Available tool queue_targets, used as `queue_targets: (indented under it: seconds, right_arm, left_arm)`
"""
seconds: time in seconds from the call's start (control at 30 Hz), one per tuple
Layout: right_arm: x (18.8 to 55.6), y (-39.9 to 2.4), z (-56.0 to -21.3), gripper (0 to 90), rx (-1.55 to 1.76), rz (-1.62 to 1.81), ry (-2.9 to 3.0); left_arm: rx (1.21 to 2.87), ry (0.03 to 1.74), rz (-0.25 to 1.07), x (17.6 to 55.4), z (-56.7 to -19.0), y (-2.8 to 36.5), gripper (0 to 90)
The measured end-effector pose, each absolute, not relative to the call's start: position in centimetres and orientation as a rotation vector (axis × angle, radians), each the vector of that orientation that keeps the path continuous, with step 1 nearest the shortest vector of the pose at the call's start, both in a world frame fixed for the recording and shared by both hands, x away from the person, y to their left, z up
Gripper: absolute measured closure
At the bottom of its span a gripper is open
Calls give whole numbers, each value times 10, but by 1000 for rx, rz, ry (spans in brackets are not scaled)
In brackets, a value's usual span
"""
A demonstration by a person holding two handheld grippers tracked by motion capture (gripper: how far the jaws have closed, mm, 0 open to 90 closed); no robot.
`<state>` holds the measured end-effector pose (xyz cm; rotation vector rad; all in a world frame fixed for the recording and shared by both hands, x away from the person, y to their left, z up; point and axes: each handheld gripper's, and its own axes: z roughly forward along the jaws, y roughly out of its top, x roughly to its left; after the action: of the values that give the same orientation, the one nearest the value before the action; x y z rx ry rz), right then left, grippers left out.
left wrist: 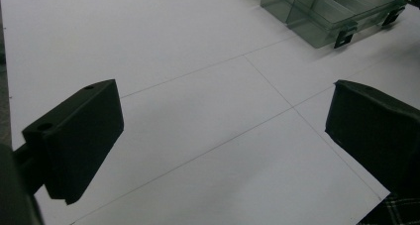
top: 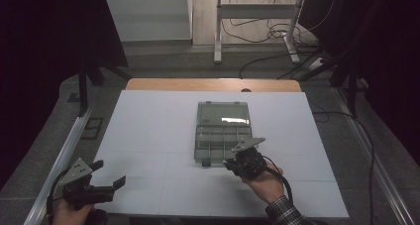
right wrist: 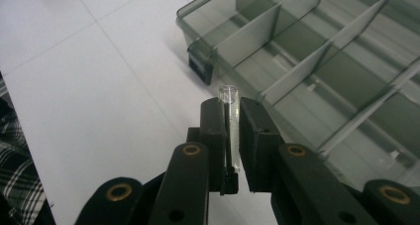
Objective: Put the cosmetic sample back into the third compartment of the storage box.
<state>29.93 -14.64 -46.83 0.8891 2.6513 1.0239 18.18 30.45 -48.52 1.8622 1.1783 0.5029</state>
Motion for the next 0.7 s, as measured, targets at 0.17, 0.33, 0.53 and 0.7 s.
queue_targets:
  seconds: [0.17, 0.33, 0.53, 0.7]
  right_arm:
    - [306, -150, -465, 809, 920, 1055, 2628]
    - [312, -152, -464, 808, 931, 1061, 2609]
    - [319, -154, -463, 808, 958, 1062, 2594]
    - [326, -155, -462, 809, 972, 1067, 2581]
  left_arm:
    - [1865, 1175, 503, 182, -485, 304, 19]
    - [1866, 1176, 502, 182, -485, 304, 19]
    - [1864, 1178, 501, 182, -485, 304, 19]
    - [1866, 1177, 502, 182, -485, 304, 19]
